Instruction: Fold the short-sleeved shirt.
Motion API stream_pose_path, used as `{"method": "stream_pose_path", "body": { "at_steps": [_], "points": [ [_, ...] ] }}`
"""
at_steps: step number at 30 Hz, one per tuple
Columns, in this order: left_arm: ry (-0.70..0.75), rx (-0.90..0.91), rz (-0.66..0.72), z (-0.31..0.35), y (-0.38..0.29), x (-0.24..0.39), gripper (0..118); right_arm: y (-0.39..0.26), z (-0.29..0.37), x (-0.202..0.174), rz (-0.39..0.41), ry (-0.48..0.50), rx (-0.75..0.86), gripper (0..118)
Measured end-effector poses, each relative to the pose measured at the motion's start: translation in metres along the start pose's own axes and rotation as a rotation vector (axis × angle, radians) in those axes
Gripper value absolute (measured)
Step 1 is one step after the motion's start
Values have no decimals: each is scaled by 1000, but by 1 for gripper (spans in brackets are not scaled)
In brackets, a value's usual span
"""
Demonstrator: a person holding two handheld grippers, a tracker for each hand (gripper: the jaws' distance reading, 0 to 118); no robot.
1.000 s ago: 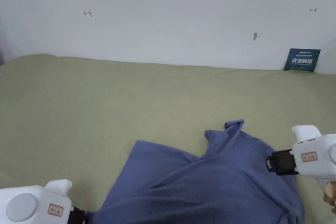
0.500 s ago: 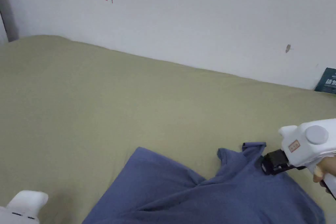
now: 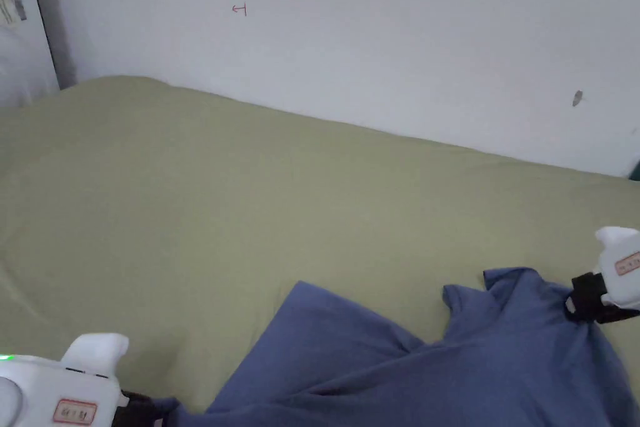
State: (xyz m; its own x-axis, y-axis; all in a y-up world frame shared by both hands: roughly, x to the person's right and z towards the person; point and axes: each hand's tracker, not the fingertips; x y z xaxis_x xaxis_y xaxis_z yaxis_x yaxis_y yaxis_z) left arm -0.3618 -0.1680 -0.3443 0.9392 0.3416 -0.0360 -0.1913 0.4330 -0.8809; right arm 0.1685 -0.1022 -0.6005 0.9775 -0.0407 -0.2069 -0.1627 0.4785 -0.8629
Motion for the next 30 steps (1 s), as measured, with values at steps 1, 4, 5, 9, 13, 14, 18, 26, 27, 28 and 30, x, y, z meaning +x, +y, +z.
{"method": "stream_pose_path", "body": {
  "at_steps": [1, 4, 5, 9, 13, 14, 18, 26, 27, 28, 30],
  "points": [
    [-31, 29, -3, 9, 8, 2, 5, 1, 19, -1, -18, -5, 32, 2],
    [-82, 98, -32, 36, 41, 12, 5, 6, 61, 0, 6, 4, 98, 2],
    [-78, 124, -64, 45, 55, 19, 5, 8, 74, -1, 16, -28, 132, 2],
    [-38, 231, -148, 76, 110, 51, 5, 19, 122, 2, -12, -56, 238, 2],
    [-41, 311, -168, 98, 173, 79, 5, 37, 158, 15, -66, -83, 363, 2],
    [-24, 328, -187, 101, 189, 86, 5, 40, 164, 20, -83, -95, 385, 2],
    [35, 396, -216, 110, 245, 109, 5, 59, 185, 33, -100, -136, 477, 2],
    [114, 527, -273, 117, 317, 145, 5, 95, 208, 52, -138, -206, 589, 2],
    [106, 544, -265, 117, 326, 146, 5, 101, 211, 55, -148, -217, 596, 2],
    [113, 549, -270, 118, 332, 149, 5, 106, 216, 57, -155, -220, 615, 2],
    [162, 574, -305, 119, 341, 158, 5, 115, 226, 57, -164, -218, 679, 2]
  ]
}}
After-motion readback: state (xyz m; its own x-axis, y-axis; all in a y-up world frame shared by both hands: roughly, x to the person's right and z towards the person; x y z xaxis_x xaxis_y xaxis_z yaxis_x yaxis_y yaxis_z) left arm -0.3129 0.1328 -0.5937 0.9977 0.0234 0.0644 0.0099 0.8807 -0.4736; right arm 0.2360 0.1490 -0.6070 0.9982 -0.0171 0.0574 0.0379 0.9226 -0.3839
